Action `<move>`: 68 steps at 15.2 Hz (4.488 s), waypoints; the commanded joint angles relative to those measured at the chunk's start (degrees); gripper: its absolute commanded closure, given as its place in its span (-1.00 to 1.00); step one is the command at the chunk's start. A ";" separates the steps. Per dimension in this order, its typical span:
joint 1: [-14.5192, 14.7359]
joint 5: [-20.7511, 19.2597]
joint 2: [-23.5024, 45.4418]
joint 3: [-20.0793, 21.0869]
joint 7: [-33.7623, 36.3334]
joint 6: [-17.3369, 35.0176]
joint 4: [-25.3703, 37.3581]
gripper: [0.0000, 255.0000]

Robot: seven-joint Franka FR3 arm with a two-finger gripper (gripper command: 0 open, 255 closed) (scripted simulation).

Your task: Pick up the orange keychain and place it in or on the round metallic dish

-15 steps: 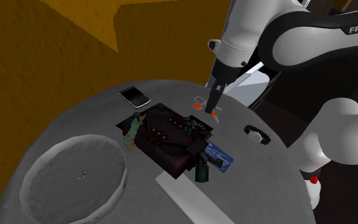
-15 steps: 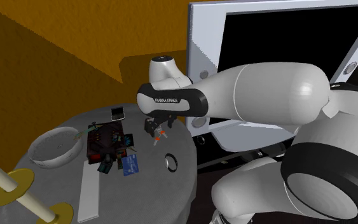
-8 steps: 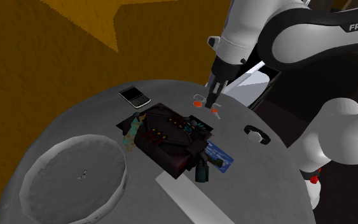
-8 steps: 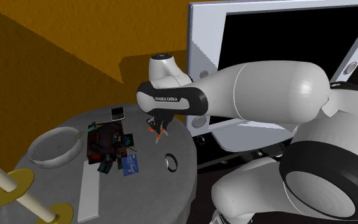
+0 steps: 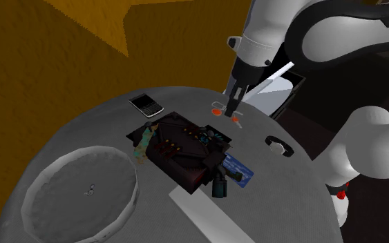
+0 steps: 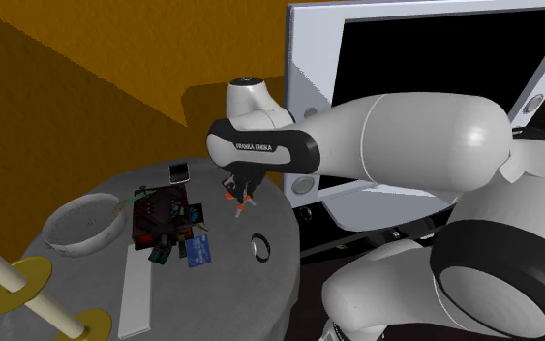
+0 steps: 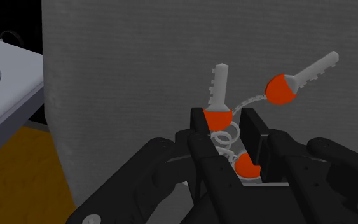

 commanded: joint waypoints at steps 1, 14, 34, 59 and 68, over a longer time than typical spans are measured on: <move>-0.06 -0.18 -0.33 -0.25 0.03 -1.64 1.19 1.00; -0.54 -1.34 -1.28 -1.62 0.62 -11.85 10.46 1.00; 1.12 -5.30 20.59 15.01 21.95 -13.42 35.41 1.00; 22.52 -33.04 63.87 22.12 47.98 -21.42 78.72 1.00; 20.55 -32.73 62.94 22.23 48.58 -15.34 71.46 1.00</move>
